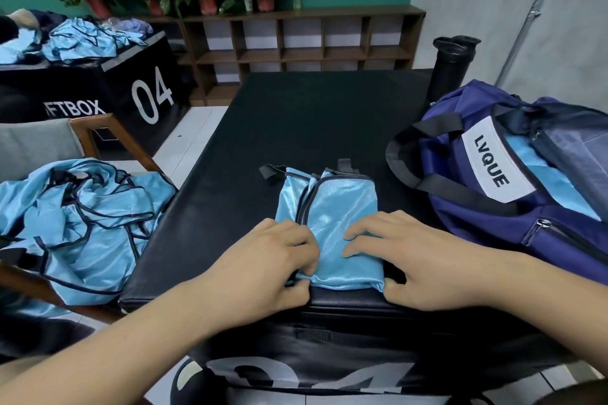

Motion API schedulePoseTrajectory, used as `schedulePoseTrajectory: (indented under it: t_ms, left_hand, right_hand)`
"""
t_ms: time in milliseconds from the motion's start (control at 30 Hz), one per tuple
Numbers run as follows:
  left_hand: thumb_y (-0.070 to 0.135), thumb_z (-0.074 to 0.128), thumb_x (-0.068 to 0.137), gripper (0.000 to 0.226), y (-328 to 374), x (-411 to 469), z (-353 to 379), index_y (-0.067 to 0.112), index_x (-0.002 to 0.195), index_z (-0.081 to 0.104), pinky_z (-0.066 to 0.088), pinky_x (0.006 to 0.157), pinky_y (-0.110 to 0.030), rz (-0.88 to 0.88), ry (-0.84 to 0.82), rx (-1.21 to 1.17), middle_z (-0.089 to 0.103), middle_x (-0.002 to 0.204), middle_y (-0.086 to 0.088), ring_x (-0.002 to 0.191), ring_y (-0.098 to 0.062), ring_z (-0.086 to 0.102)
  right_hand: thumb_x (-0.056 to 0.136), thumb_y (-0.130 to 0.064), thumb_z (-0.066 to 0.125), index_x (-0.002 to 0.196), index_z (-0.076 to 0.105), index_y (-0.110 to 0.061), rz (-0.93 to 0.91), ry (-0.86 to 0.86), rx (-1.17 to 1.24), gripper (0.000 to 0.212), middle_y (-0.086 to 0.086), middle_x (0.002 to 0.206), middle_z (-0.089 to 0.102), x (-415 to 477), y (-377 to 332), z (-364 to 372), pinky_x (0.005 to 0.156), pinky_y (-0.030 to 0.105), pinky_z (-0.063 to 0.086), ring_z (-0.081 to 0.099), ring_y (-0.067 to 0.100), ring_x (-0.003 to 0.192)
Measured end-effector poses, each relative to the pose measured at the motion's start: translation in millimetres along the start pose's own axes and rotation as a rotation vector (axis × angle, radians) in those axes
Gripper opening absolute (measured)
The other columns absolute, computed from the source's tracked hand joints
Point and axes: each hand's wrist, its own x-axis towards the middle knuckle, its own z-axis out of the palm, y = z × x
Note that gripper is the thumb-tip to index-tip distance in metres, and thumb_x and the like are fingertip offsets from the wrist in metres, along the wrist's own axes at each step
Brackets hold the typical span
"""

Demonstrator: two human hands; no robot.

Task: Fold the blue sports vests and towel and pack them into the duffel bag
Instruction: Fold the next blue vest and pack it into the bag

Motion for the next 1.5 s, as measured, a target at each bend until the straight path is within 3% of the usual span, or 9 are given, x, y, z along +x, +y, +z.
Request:
schedulePoseTrajectory:
  t_ms: [300, 433, 533, 700, 833, 967, 1167, 1300, 1500]
  left_hand:
    - [0.024, 0.060, 0.102, 0.015, 6, 4, -4, 0.027, 0.096, 0.046, 0.050, 0.061, -0.039, -0.192, 0.114, -0.442, 0.073, 0.100, 0.013, 0.061, -0.023, 0.053]
    - [0.029, 0.056, 0.108, 0.014, 6, 7, -5, 0.029, 0.098, 0.046, 0.042, 0.059, -0.039, -0.228, 0.190, -0.493, 0.061, 0.074, -0.004, 0.056, -0.021, 0.042]
    - [0.031, 0.058, 0.108, 0.012, 6, 10, -4, 0.028, 0.101, 0.048, 0.045, 0.064, -0.041, -0.286, 0.269, -0.550, 0.062, 0.074, -0.001, 0.061, -0.023, 0.045]
    - [0.043, 0.076, 0.095, 0.033, 10, 10, -8, 0.035, 0.117, 0.053, 0.035, 0.058, -0.021, -0.397, 0.290, -0.646, 0.054, 0.070, 0.009, 0.059, -0.008, 0.038]
    - [0.042, 0.080, 0.092, 0.020, -1, 12, -4, 0.032, 0.100, 0.065, 0.045, 0.070, -0.028, -0.479, 0.243, -0.680, 0.067, 0.080, 0.015, 0.065, -0.006, 0.050]
    - [0.048, 0.069, 0.100, 0.029, -11, 14, 2, 0.019, 0.096, 0.069, 0.054, 0.087, -0.052, -0.523, 0.241, -0.849, 0.073, 0.093, -0.007, 0.084, -0.014, 0.064]
    - [0.047, 0.056, 0.109, 0.041, -9, 20, 9, 0.013, 0.086, 0.054, 0.036, 0.073, -0.038, -0.610, 0.329, -0.893, 0.050, 0.075, 0.004, 0.071, -0.013, 0.046]
    - [0.046, 0.053, 0.109, 0.045, -5, 25, 10, 0.014, 0.078, 0.046, 0.033, 0.069, -0.035, -0.704, 0.378, -0.873, 0.045, 0.071, 0.006, 0.067, -0.012, 0.041]
    - [0.054, 0.054, 0.105, 0.057, -15, 28, 8, 0.011, 0.077, 0.030, 0.024, 0.067, -0.036, -0.780, 0.373, -0.722, 0.031, 0.072, 0.000, 0.067, -0.016, 0.028]
  right_hand:
    - [0.094, -0.071, 0.065, 0.147, 0.050, -0.039, 0.050, 0.139, 0.096, 0.064, -0.029, 0.142, 0.049, -6, 8, 10, 0.118, 0.017, 0.024, 0.037, -0.008, 0.135]
    - [0.101, -0.057, 0.062, 0.131, 0.057, -0.035, 0.110, 0.253, 0.140, 0.037, -0.021, 0.117, 0.060, -5, 3, 21, 0.102, 0.020, 0.039, 0.053, 0.003, 0.110]
    - [0.108, -0.040, 0.055, 0.110, 0.056, -0.034, 0.209, 0.330, 0.290, 0.007, -0.010, 0.095, 0.061, -4, 2, 25, 0.083, 0.039, 0.048, 0.055, 0.015, 0.090]
    - [0.113, -0.037, 0.046, 0.105, 0.059, -0.020, 0.309, 0.466, 0.578, 0.023, 0.002, 0.085, 0.064, 0, 6, 19, 0.083, 0.057, 0.049, 0.059, 0.026, 0.081]
    - [0.114, -0.037, 0.046, 0.108, 0.064, -0.014, 0.356, 0.535, 0.767, 0.029, 0.003, 0.100, 0.071, 5, 9, 17, 0.098, 0.062, 0.047, 0.063, 0.032, 0.100]
    - [0.102, -0.038, 0.066, 0.123, 0.066, -0.033, 0.352, 0.389, 0.722, 0.022, -0.016, 0.114, 0.074, 6, 6, 14, 0.102, 0.046, 0.052, 0.069, 0.009, 0.109]
    - [0.106, -0.048, 0.061, 0.112, 0.075, -0.021, 0.454, 0.493, 0.830, 0.031, -0.009, 0.103, 0.078, 16, 6, 14, 0.085, 0.028, 0.053, 0.069, -0.001, 0.094]
    - [0.100, -0.071, 0.043, 0.100, 0.060, 0.003, 0.534, 0.487, 0.745, 0.076, 0.022, 0.093, 0.064, 23, 10, 20, 0.074, 0.040, 0.038, 0.050, 0.013, 0.078]
    - [0.108, -0.045, 0.052, 0.073, 0.033, -0.014, 0.649, 0.523, 0.708, 0.050, -0.005, 0.066, 0.033, 30, 8, 19, 0.060, 0.036, 0.027, 0.030, 0.012, 0.062]
